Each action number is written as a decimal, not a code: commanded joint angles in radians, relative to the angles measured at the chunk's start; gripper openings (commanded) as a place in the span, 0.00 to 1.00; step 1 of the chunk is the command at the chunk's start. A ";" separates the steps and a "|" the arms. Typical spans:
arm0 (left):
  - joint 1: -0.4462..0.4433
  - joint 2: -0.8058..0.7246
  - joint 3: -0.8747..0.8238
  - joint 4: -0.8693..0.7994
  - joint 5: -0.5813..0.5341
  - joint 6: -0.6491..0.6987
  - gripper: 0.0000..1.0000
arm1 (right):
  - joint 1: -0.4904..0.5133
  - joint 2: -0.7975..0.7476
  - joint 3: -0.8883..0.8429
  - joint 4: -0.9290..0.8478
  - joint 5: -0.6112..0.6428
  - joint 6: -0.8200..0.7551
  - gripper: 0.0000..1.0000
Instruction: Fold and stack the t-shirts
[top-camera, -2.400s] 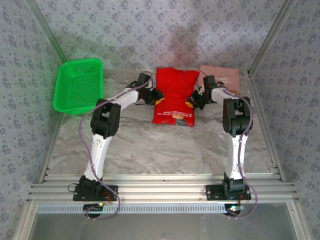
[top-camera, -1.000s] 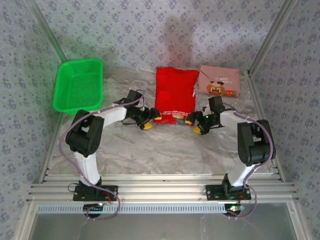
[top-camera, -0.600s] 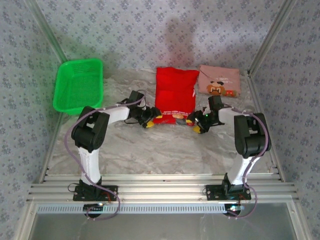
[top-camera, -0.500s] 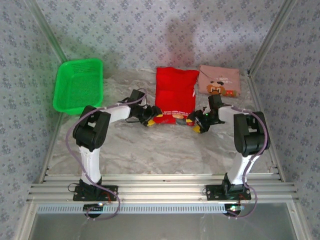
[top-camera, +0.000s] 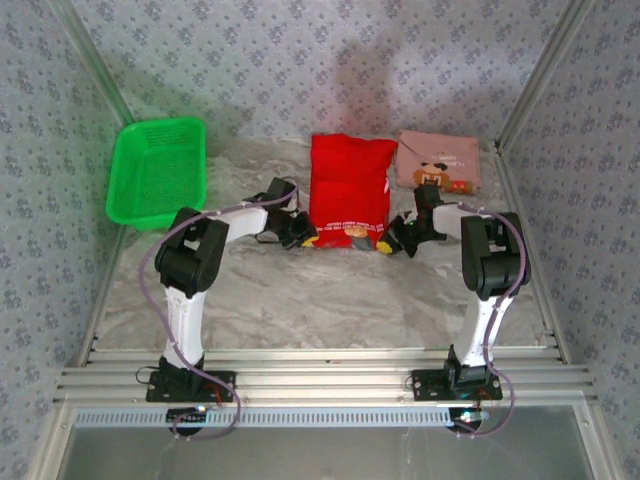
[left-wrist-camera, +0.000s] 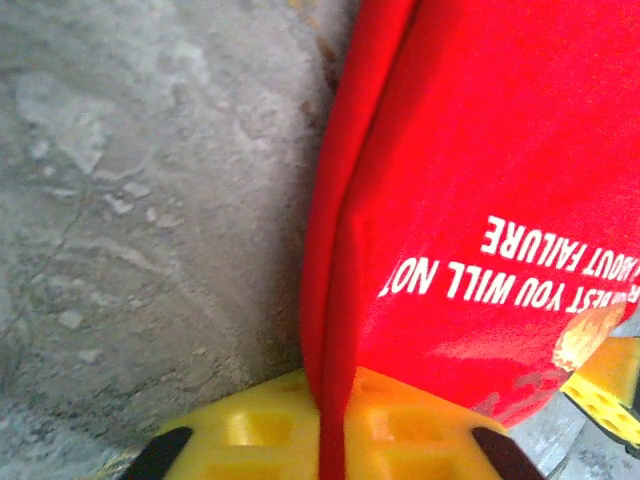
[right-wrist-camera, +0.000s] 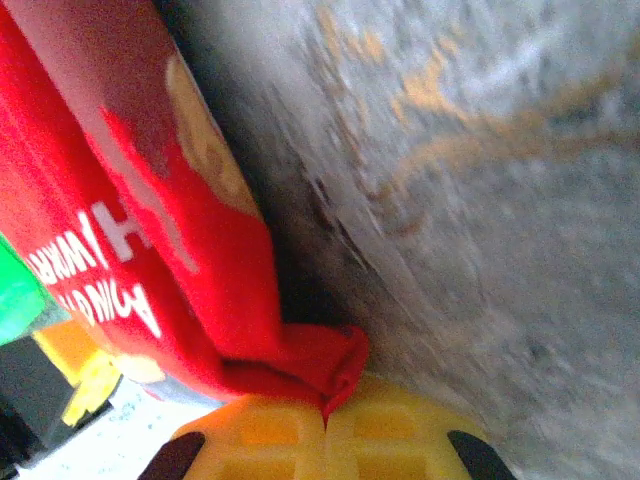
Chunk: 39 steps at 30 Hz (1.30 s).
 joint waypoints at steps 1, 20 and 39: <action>-0.017 -0.046 -0.012 -0.090 -0.033 0.067 0.02 | -0.002 -0.006 -0.011 0.116 0.074 -0.008 0.00; -0.228 -0.754 -0.712 -0.163 -0.212 -0.133 0.00 | 0.458 -0.892 -0.665 -0.041 0.265 0.449 0.00; -0.050 -1.082 -0.564 -0.465 -0.116 -0.106 0.00 | 0.542 -0.849 -0.244 -0.320 0.303 0.361 0.00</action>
